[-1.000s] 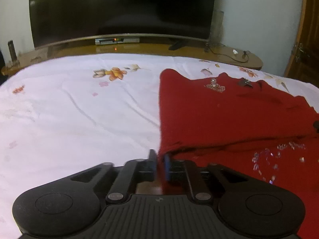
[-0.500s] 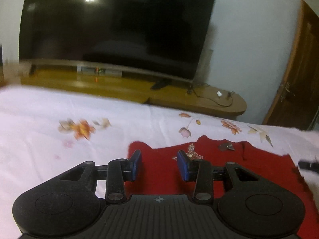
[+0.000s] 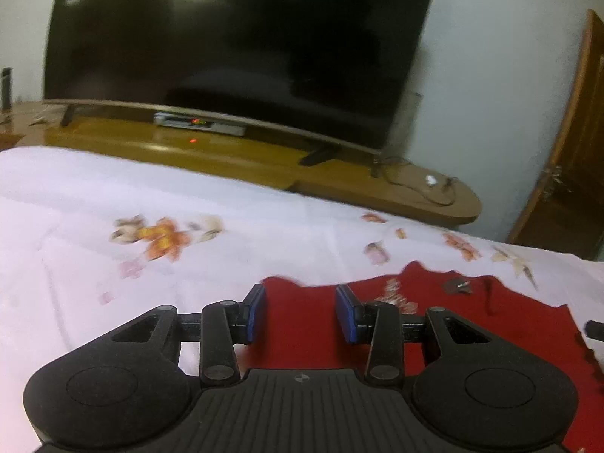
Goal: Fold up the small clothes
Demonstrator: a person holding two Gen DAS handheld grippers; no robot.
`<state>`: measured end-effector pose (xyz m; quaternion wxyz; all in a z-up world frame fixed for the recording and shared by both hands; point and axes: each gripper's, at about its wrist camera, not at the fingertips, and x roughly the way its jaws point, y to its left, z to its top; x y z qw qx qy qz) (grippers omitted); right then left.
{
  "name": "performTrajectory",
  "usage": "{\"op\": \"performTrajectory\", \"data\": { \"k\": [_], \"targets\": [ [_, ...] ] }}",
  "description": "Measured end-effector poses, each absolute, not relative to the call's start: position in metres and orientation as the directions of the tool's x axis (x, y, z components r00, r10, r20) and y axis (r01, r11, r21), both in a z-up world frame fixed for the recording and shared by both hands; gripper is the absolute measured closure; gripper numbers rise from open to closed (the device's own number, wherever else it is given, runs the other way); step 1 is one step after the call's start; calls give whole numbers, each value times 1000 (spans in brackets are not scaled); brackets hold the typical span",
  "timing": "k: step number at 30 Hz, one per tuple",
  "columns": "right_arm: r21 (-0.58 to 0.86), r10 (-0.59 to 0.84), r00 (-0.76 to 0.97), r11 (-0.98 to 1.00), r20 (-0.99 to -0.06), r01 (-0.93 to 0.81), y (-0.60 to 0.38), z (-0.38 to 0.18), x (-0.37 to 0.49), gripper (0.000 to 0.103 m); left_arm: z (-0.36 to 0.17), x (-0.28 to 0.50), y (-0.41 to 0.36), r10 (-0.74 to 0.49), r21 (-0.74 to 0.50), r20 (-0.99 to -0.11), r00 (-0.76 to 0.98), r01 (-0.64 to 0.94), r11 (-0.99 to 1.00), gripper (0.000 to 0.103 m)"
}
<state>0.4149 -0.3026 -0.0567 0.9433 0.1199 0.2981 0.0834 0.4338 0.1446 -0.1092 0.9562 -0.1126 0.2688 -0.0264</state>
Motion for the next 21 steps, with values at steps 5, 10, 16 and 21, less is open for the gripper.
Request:
{"op": "performTrajectory", "data": {
  "k": [5,10,16,21],
  "targets": [
    [178,166,768,982,-619,-68,-287,-77,431,82,-128,456,138,-54,-134,-619,783,-37,990,63],
    [333,191,815,943,-546,2,-320,-55,399,69,-112,420,159,-49,-176,-570,820,-64,982,63],
    [461,308,738,888,-600,4,-327,-68,392,67,-130,412,176,-71,-255,-594,802,-103,962,63],
    [468,317,718,884,-620,14,-315,-75,395,84,-139,411,173,-69,-263,-597,799,-114,958,63]
  ]
}}
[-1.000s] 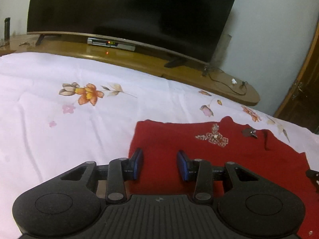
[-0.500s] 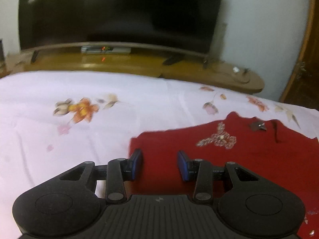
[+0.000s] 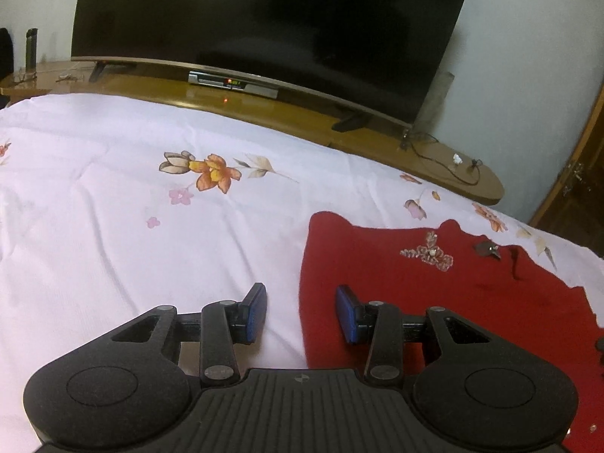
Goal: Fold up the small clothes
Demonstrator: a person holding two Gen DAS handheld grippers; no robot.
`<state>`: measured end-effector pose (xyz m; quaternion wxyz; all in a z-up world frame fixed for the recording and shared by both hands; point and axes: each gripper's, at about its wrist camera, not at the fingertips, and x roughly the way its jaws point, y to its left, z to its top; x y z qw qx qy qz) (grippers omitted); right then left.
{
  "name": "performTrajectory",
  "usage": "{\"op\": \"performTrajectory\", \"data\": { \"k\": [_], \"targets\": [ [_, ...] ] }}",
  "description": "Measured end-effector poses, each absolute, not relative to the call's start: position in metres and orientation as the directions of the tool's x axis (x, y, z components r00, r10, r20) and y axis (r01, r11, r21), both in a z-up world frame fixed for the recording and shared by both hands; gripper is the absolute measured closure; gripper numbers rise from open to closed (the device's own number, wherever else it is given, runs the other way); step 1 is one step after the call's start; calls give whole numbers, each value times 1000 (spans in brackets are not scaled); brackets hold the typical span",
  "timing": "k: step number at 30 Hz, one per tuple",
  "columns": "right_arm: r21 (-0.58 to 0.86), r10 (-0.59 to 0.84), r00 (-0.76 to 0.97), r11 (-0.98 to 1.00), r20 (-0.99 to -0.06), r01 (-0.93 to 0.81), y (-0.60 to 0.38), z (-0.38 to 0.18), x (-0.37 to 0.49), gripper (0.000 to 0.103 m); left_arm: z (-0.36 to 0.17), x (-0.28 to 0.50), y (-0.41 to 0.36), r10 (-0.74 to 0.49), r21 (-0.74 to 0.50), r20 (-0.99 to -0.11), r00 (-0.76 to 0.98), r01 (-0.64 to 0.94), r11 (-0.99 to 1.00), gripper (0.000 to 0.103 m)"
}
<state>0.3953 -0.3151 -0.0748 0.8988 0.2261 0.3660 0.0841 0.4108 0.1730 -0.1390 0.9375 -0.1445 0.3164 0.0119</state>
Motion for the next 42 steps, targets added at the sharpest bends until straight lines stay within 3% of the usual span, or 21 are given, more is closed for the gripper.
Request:
{"op": "performTrajectory", "data": {
  "k": [1,6,8,11,13,16,20,23,24,28,36,38,39,40,42],
  "targets": [
    [467,322,719,884,-616,5,-314,-74,396,91,-139,411,173,-69,-263,-598,799,-114,958,63],
    [456,326,776,888,-540,-57,-310,-50,379,94,-135,408,172,-68,-244,-598,799,-101,965,63],
    [440,318,770,896,-553,-54,-309,-49,375,93,-135,410,169,-53,-215,-607,793,-100,971,63],
    [394,283,693,919,-663,1,-305,-73,392,88,-124,409,166,-28,-198,-573,819,-105,974,63],
    [412,274,727,911,-630,13,-309,-69,388,77,-111,406,163,-40,-192,-514,857,-70,979,63],
    [383,240,797,924,-555,-12,-306,-54,382,77,-98,420,154,-107,-197,-473,874,13,980,63],
    [319,258,800,944,-541,-88,-286,-50,399,78,-109,450,140,-220,-259,-518,827,93,961,63],
    [243,240,768,963,-594,-113,-272,-63,416,78,-134,466,135,-175,-209,-604,778,57,976,63],
    [227,230,740,968,-632,-106,-270,-72,422,80,-135,462,133,-147,-176,-582,800,52,983,63],
    [225,236,755,967,-612,-120,-272,-76,417,80,-133,457,123,-104,-92,-589,801,61,994,63],
    [244,263,744,960,-615,-137,-284,-76,411,83,-123,438,124,-82,-51,-573,816,64,997,63],
    [251,275,731,957,-624,-145,-284,-71,411,77,-121,428,124,-40,-1,-568,822,47,999,58],
    [250,277,733,957,-621,-150,-285,-68,409,73,-120,422,126,-21,14,-555,831,35,999,43],
    [247,278,734,957,-619,-154,-285,-67,407,70,-118,419,129,0,23,-540,842,15,1000,34],
    [249,276,745,957,-607,-152,-288,-66,402,68,-114,414,139,22,1,-506,862,-24,1000,34]
  ]
}}
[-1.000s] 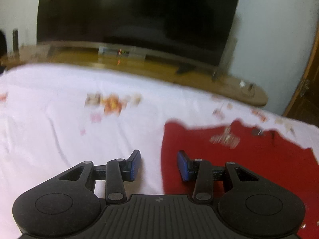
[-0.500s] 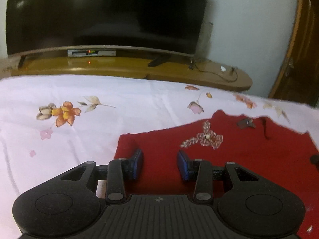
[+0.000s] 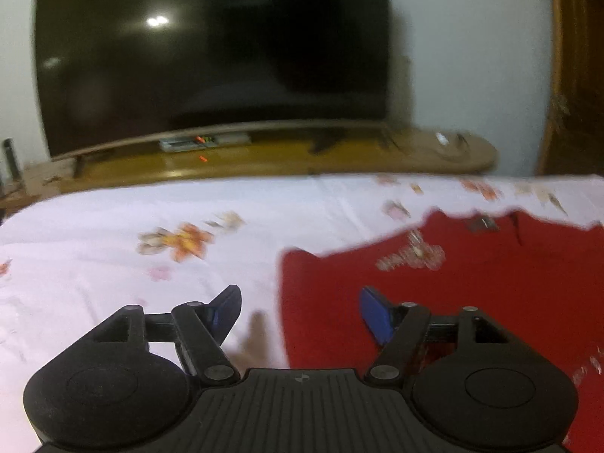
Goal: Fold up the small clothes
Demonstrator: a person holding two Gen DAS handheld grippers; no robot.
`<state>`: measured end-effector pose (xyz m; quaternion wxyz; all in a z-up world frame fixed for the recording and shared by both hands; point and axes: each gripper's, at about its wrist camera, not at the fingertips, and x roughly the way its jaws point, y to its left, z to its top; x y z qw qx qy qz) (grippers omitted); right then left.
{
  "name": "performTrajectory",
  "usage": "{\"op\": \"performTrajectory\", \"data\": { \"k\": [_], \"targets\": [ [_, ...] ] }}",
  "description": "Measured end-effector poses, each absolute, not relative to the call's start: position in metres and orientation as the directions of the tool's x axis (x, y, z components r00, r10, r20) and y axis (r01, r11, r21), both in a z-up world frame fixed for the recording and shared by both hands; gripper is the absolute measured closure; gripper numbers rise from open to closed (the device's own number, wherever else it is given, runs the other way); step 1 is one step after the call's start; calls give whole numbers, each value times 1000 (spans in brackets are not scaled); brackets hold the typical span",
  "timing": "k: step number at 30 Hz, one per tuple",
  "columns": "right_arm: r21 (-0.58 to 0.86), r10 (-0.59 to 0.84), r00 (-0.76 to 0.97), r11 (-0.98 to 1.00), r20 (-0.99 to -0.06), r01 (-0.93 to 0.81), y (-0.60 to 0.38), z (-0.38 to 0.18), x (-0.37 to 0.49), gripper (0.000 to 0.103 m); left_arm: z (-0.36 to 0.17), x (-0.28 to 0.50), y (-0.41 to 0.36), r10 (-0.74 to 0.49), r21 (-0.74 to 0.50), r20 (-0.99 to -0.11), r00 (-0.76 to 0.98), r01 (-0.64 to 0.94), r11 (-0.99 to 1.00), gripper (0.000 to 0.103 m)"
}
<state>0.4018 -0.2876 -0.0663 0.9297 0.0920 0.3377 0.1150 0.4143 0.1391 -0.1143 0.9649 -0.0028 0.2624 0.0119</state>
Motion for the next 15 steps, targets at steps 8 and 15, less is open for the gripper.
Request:
{"op": "performTrajectory", "data": {
  "k": [8,15],
  "targets": [
    [269,238,759,959,-606,-86,-295,-70,400,61,-136,441,165,-118,-260,-596,794,-52,964,74],
    [211,241,780,967,-578,-142,-287,-62,395,96,-132,415,169,-66,-314,-496,866,-108,943,93]
  ]
}}
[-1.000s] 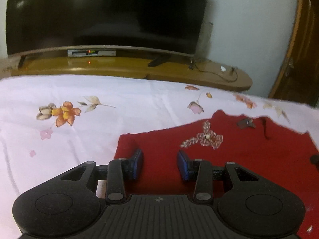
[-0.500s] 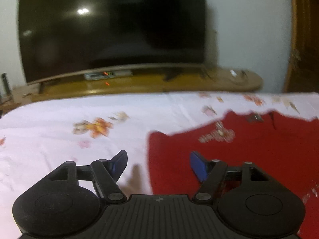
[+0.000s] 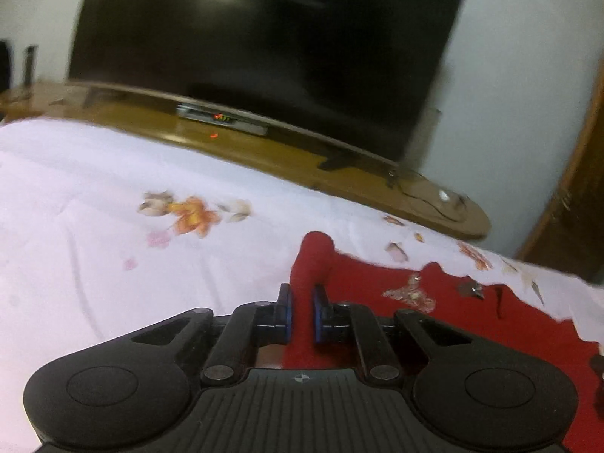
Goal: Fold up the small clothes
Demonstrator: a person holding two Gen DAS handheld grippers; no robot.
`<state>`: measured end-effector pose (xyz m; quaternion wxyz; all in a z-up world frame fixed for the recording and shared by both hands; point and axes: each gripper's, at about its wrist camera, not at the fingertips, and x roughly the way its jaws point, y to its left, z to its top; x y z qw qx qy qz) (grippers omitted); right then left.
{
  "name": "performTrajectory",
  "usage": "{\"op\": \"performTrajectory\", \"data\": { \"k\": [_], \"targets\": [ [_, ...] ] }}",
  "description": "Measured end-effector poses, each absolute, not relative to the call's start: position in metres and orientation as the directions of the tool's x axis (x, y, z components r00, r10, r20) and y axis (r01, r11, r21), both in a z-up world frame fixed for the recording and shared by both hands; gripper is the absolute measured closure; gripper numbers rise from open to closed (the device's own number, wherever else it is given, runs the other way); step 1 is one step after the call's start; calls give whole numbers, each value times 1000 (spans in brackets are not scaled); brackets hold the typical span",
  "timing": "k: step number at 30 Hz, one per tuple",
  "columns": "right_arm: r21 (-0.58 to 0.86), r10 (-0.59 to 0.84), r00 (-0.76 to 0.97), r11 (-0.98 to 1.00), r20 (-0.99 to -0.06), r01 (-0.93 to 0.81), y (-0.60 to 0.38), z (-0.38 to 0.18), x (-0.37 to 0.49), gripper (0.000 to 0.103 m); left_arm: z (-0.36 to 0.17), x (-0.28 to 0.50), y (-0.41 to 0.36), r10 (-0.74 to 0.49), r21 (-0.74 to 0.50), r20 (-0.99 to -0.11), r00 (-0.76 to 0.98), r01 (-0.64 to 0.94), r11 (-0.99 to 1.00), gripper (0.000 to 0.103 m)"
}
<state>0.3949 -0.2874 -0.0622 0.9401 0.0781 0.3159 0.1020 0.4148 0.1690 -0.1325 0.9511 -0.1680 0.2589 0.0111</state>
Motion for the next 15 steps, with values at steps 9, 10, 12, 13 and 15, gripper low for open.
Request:
{"op": "performTrajectory", "data": {
  "k": [9,10,12,13,15],
  "targets": [
    [208,221,752,972,-621,-113,-291,-72,395,85,-126,414,181,25,-265,-540,841,-198,944,35],
    [207,211,772,973,-600,-104,-293,-67,391,79,-121,411,183,45,-256,-510,859,-202,945,35],
    [212,213,803,971,-557,-111,-295,-57,387,79,-110,412,184,24,-275,-469,883,-172,946,35],
    [216,219,807,969,-549,-117,-295,-54,387,79,-105,414,179,-3,-278,-450,893,-137,951,35],
    [208,223,814,970,-536,-128,-291,-51,390,79,-100,422,161,-89,-270,-444,892,-38,962,35]
  ]
}}
